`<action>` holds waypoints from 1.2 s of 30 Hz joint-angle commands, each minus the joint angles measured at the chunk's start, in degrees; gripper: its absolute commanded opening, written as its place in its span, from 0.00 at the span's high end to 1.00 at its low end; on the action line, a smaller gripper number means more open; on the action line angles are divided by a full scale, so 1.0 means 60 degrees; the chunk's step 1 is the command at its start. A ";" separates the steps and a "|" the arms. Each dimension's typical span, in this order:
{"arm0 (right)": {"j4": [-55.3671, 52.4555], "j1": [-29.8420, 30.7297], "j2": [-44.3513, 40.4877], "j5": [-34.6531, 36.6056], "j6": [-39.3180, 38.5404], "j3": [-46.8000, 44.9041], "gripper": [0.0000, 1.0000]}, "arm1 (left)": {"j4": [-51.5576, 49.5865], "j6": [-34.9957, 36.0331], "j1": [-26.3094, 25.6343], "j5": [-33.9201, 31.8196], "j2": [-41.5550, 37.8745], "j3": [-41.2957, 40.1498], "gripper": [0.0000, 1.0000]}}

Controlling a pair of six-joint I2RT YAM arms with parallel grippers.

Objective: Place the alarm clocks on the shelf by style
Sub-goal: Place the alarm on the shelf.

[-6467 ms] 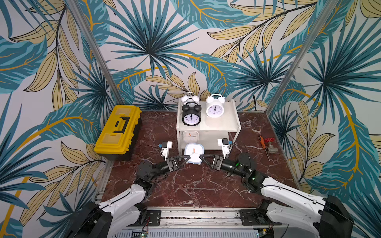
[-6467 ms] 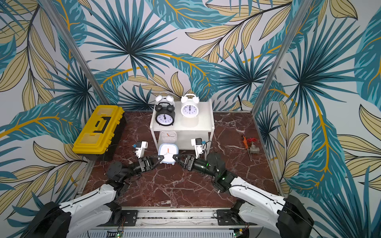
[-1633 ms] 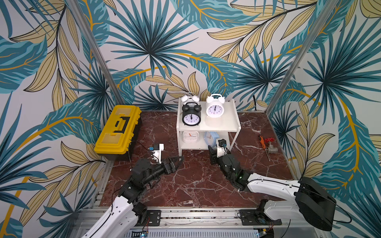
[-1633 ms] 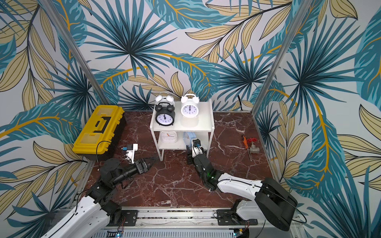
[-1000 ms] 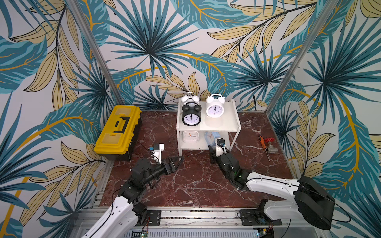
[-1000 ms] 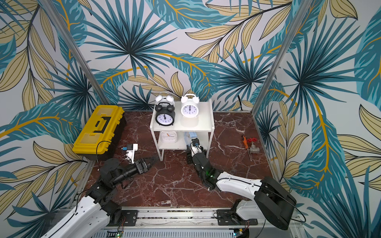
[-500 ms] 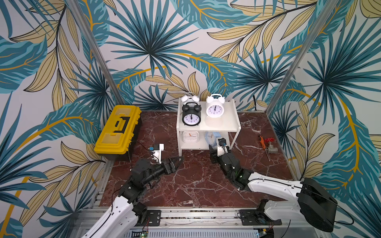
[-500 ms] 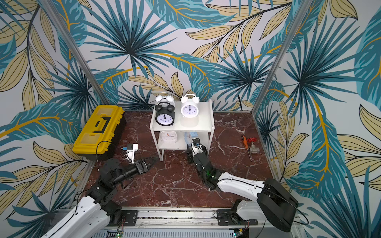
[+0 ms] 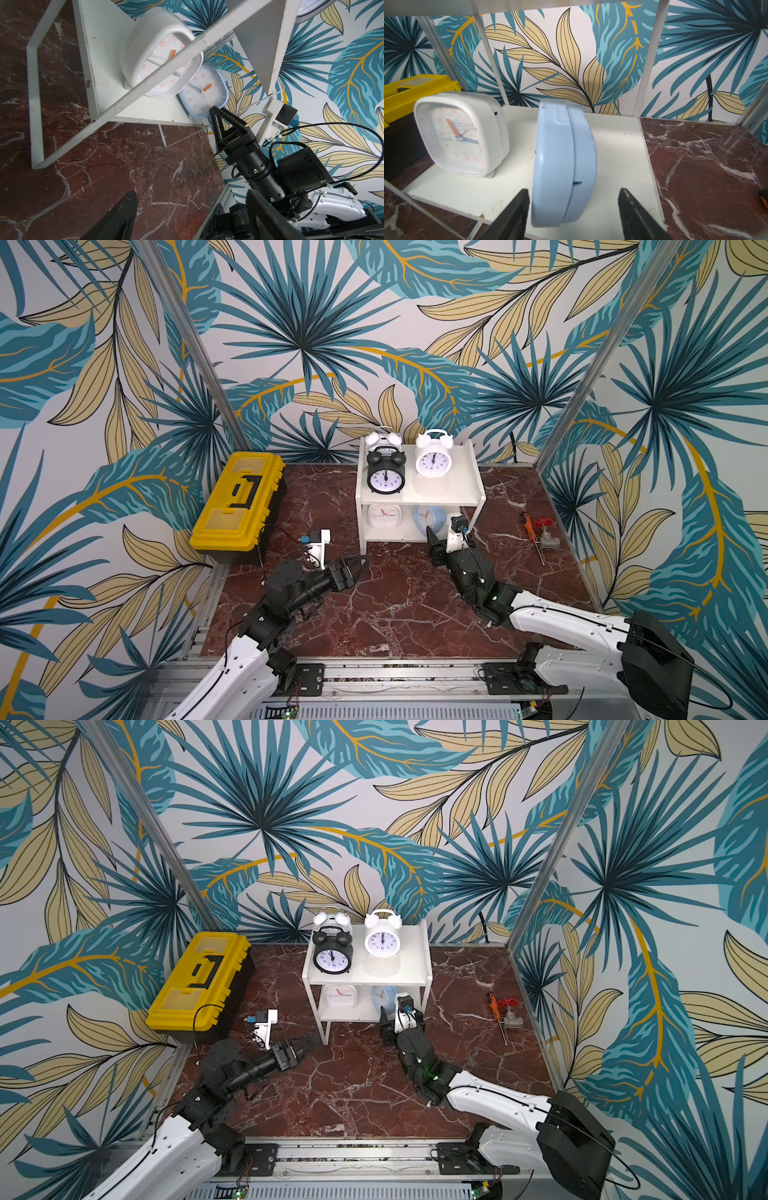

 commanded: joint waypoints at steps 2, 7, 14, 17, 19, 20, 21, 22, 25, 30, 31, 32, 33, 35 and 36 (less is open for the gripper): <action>-0.0191 0.0021 -0.0275 0.0430 0.0392 -0.0165 0.32 | 0.0326 0.0057 0.0074 0.0116 -0.0105 -0.0191 0.16; -0.0324 -0.0038 -0.0501 0.0444 0.0729 -0.0296 0.32 | 0.0316 0.0053 0.0082 0.0123 -0.0194 -0.0242 0.16; -0.0691 -0.0180 -0.0634 0.0485 0.1104 -0.0311 0.29 | 0.0269 0.0053 0.0107 0.0104 -0.0339 -0.0294 0.15; -0.0813 -0.0265 -0.0616 0.0507 0.1231 -0.0241 0.28 | 0.0212 0.0056 0.0118 0.0091 -0.0436 -0.0334 0.16; -0.1016 -0.0292 -0.0565 0.0572 0.1380 -0.0131 0.28 | 0.0160 0.0059 0.0126 0.0087 -0.0498 -0.0338 0.15; -0.1072 -0.0297 -0.0559 0.0577 0.1409 -0.0096 0.29 | 0.0138 0.0072 0.0119 0.0076 -0.0516 -0.0338 0.15; -0.1123 -0.0554 -0.0530 0.0554 0.1475 -0.0056 0.29 | 0.0124 0.0065 0.0146 0.0091 -0.0544 -0.0338 0.15; -0.1153 -0.0631 -0.0503 0.0516 0.1496 -0.0026 0.29 | 0.0108 0.0074 0.0147 0.0095 -0.0564 -0.0352 0.15; -0.1335 -0.0753 -0.0368 0.0373 0.1613 0.0108 0.32 | 0.0115 0.0083 0.0176 0.0091 -0.0604 -0.0367 0.15; -0.1355 -0.0871 -0.0249 0.0345 0.1798 0.0202 0.46 | 0.0079 0.0105 0.0237 0.0149 -0.0619 -0.0381 0.15; -0.1351 -0.0867 -0.0264 0.0325 0.1806 0.0196 0.47 | 0.0064 0.0106 0.0249 0.0173 -0.0631 -0.0371 0.15; -0.1337 -0.0870 -0.0279 0.0307 0.1801 0.0201 0.47 | 0.0050 0.0110 0.0272 0.0186 -0.0633 -0.0389 0.15; -0.1337 -0.0874 -0.0280 0.0316 0.1828 0.0215 0.47 | 0.0044 0.0109 0.0282 0.0206 -0.0643 -0.0393 0.15; -0.1315 -0.0872 -0.0272 0.0330 0.1847 0.0216 0.47 | 0.0050 0.0119 0.0330 0.0211 -0.0664 -0.0418 0.15; -0.1296 -0.0872 -0.0238 0.0345 0.1860 0.0228 0.48 | 0.0064 0.0113 0.0343 0.0230 -0.0664 -0.0440 0.15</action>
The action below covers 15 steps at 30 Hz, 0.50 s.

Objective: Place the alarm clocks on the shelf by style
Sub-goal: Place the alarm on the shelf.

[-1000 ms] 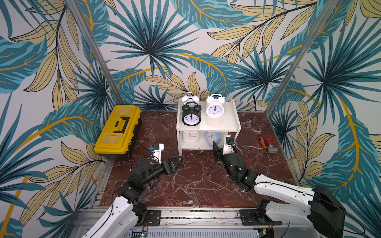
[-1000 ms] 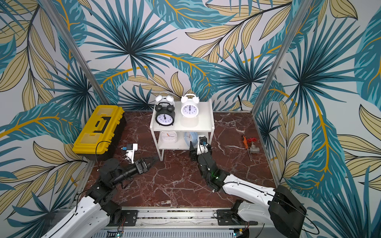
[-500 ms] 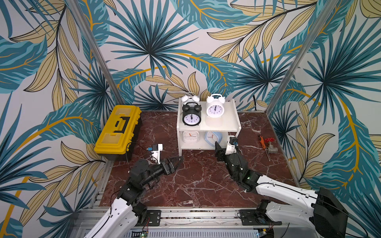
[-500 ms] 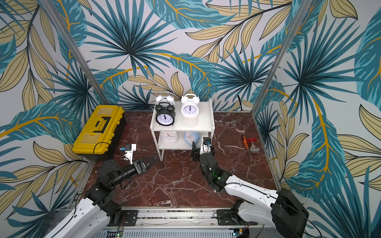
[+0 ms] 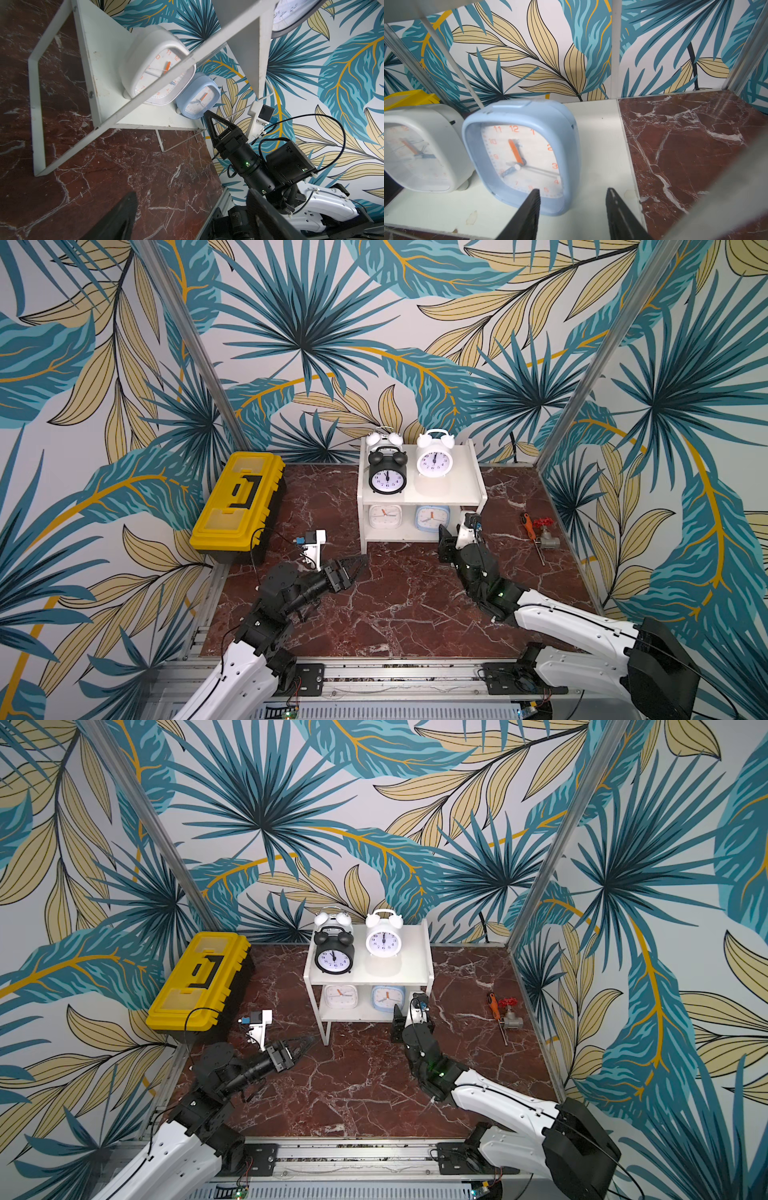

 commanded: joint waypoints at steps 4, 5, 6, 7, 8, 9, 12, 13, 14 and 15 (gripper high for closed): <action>-0.0024 -0.0157 0.0219 0.0366 0.0182 0.0218 0.54 | 0.0082 0.0110 0.0178 0.0156 -0.0139 -0.0339 0.15; -0.0075 -0.0160 0.0266 0.0405 0.0212 0.0255 0.55 | 0.0082 0.0116 0.0191 0.0181 -0.0139 -0.0338 0.15; -0.0132 -0.0155 0.0297 0.0460 0.0243 0.0311 0.56 | 0.0084 0.0113 0.0213 0.0208 -0.0139 -0.0338 0.15; -0.0180 -0.0162 0.0312 0.0505 0.0266 0.0331 0.58 | 0.0078 0.0128 0.0222 0.0205 -0.0146 -0.0338 0.15; -0.0243 -0.0162 0.0324 0.0528 0.0297 0.0384 0.59 | 0.0067 0.0123 0.0249 0.0201 -0.0136 -0.0338 0.15; -0.0300 -0.0164 0.0302 0.0506 0.0302 0.0413 0.60 | 0.0075 0.0123 0.0261 0.0208 -0.0139 -0.0335 0.15; -0.0807 -0.0118 0.0043 0.0381 0.0397 0.0509 0.58 | -0.0057 0.0160 0.0291 0.0206 -0.0136 -0.0304 0.15; -0.1091 -0.0048 -0.0105 0.0447 0.0476 0.0534 0.57 | -0.0163 0.0189 0.0292 0.0178 -0.0132 -0.0256 0.14; -0.1461 0.0072 -0.0405 0.0548 0.0585 0.0503 0.55 | -0.0317 0.0247 0.0295 0.0150 -0.0125 -0.0174 0.12; -0.1854 0.0221 -0.0750 0.0653 0.0725 0.0464 0.51 | -0.0514 0.0319 0.0292 0.0076 -0.0119 -0.0066 0.10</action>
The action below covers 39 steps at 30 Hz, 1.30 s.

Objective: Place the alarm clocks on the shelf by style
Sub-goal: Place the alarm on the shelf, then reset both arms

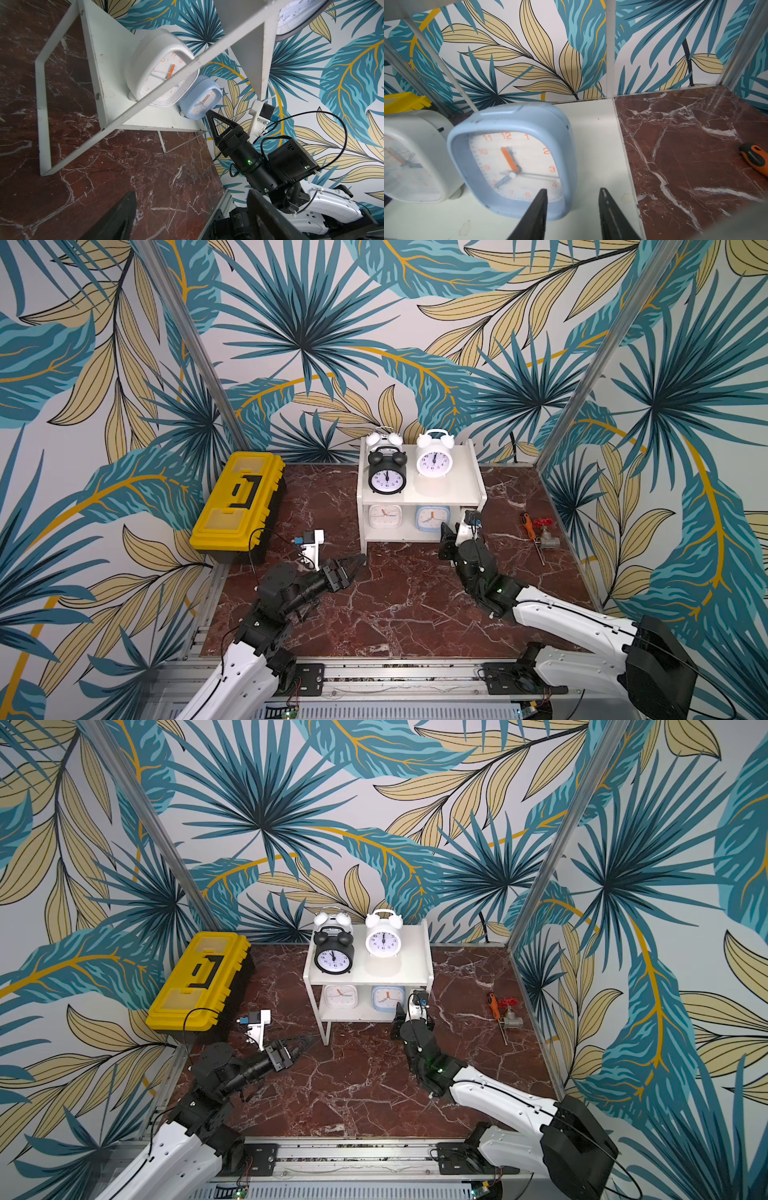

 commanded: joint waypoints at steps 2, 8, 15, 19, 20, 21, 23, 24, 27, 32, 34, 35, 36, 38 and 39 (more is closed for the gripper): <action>-0.2091 0.0733 -0.1508 0.0662 0.0584 0.0061 0.44 | -0.0846 0.0442 0.0084 -0.0170 -0.0084 0.0228 0.07; -0.7000 0.2644 -0.3800 0.0861 0.1530 0.0959 0.34 | -0.3043 0.1667 0.0081 -0.1086 0.0086 0.1947 0.02; -1.0459 0.3407 -0.3979 0.0284 0.0905 0.4000 0.26 | -0.5855 0.4043 0.0092 -0.2929 0.1580 0.5929 0.00; -1.2018 0.2937 -0.2407 0.0668 -0.0106 0.6866 0.20 | -0.6466 0.4489 0.0111 -0.5345 0.2565 0.8125 0.00; -1.2418 0.2347 -0.1882 0.0327 -0.0341 0.7685 0.20 | -0.6542 0.4545 0.0132 -0.5946 0.2859 0.8605 0.00; -1.2696 0.1562 -0.1487 -0.0278 -0.0498 0.8275 0.20 | -0.6639 0.4585 0.0191 -0.6353 0.3111 0.8965 0.00; -1.2749 -0.0671 -0.0814 -0.1816 -0.0828 0.9277 0.20 | -0.6864 0.4588 0.0405 -0.6826 0.3871 0.9833 0.00; -1.2761 -0.1434 -0.0511 -0.2211 -0.0893 0.9656 0.19 | -0.6828 0.4552 0.0521 -0.6997 0.4134 1.0014 0.00; -1.2800 -0.3848 0.0504 -0.3593 -0.0717 1.0735 0.18 | -0.6359 0.4605 0.0949 -0.7906 0.4802 1.0195 0.00; -1.1316 -0.6968 0.0886 -0.4946 0.0539 0.9896 0.17 | -0.3458 0.5674 0.1307 -1.0863 0.5398 0.8500 0.00; -1.0618 -0.7346 0.0744 -0.4052 0.0877 0.9022 0.18 | -0.1153 0.6707 0.1553 -1.1205 0.5491 0.7153 0.00; -1.0269 -0.7341 0.0603 -0.3417 0.0854 0.8535 0.20 | -0.0002 0.7205 0.1727 -1.1219 0.5517 0.6411 0.00; -0.9704 -0.7339 0.0359 -0.3011 0.0558 0.7862 0.15 | 0.1126 0.7684 0.1901 -1.1206 0.5647 0.5671 0.00; -0.8358 -0.7340 -0.0184 -0.2831 -0.0006 0.6304 0.01 | 0.2530 0.8016 0.2316 -1.1058 0.6040 0.4679 0.00; -0.7507 -0.7345 -0.0376 -0.2611 -0.0074 0.5376 0.01 | 0.2848 0.7949 0.2545 -1.0943 0.6345 0.4313 0.00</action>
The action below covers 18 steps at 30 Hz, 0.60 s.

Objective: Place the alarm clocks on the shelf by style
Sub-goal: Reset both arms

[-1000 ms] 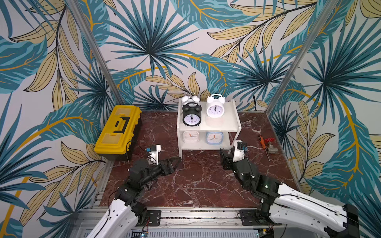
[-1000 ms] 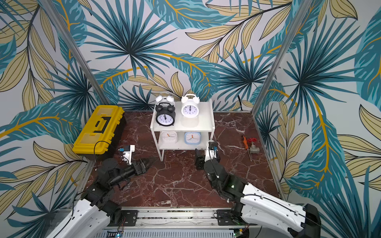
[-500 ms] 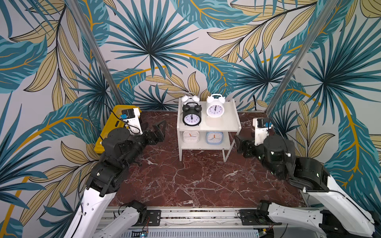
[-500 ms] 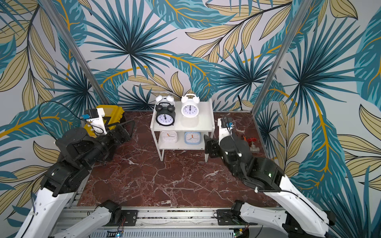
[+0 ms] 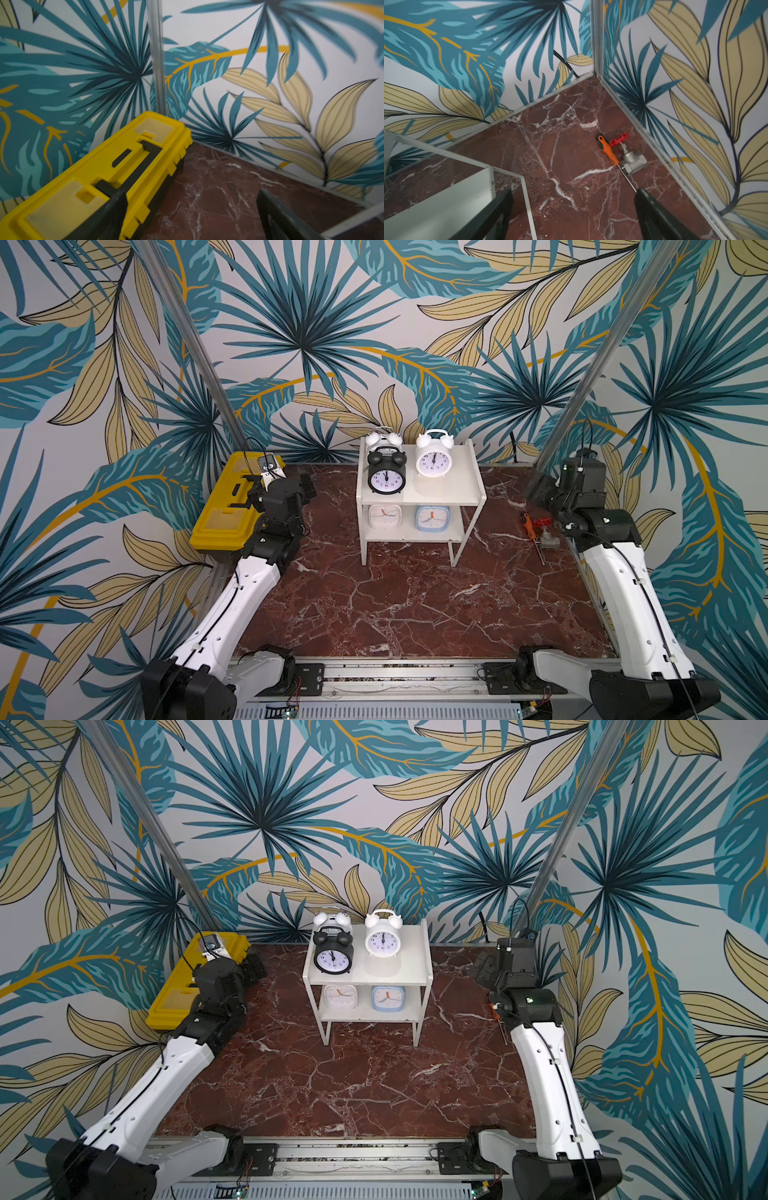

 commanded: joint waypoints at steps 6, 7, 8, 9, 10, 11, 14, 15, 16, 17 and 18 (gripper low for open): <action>0.7012 -0.0027 -0.1395 0.1653 -0.1752 -0.6099 0.01 | 0.5020 0.0378 0.0947 0.0016 0.1693 -0.3084 0.00; 0.7546 -0.0035 -0.1509 0.1878 -0.1666 -0.6629 0.01 | 0.5017 0.0258 0.0938 -0.0023 0.1776 -0.3281 0.00; 0.8099 -0.0038 -0.1584 0.1824 -0.1765 -0.7126 0.00 | 0.4969 0.0168 0.0956 -0.0073 0.1807 -0.3412 0.00; 0.8644 -0.0042 -0.1620 0.1784 -0.1796 -0.7607 0.01 | 0.5118 0.0080 0.0961 -0.0105 0.1829 -0.3652 0.00; 0.9202 -0.0038 -0.1528 0.1815 -0.1804 -0.8076 0.01 | 0.5354 0.0090 0.1013 0.0024 0.1718 -0.3806 0.00; 0.9599 -0.0032 -0.1322 0.1940 -0.1850 -0.8397 0.00 | 0.5398 0.0161 0.1052 0.0299 0.1618 -0.3898 0.00; 1.0824 -0.0042 -0.0200 0.2631 -0.1694 -0.9044 0.01 | 0.6747 0.1434 0.1098 0.1215 0.1818 -0.4308 0.00; 1.1742 -0.0034 0.0236 0.2451 -0.1936 -0.9276 0.00 | 0.6690 0.1703 0.1092 0.1399 0.1930 -0.4208 0.00; 1.1633 -0.0039 0.0405 0.2043 -0.1993 -0.9153 0.00 | 0.6696 0.1710 0.1099 0.1532 0.1922 -0.4211 0.00; 1.1690 -0.0042 0.0421 0.1294 -0.1962 -0.9087 0.00 | 0.6704 0.1712 0.1112 0.1748 0.1862 -0.4279 0.00; 1.2763 -0.0042 0.0704 0.0494 -0.2213 -0.9362 0.00 | 0.6779 0.1785 0.1128 0.2066 0.1812 -0.4357 0.00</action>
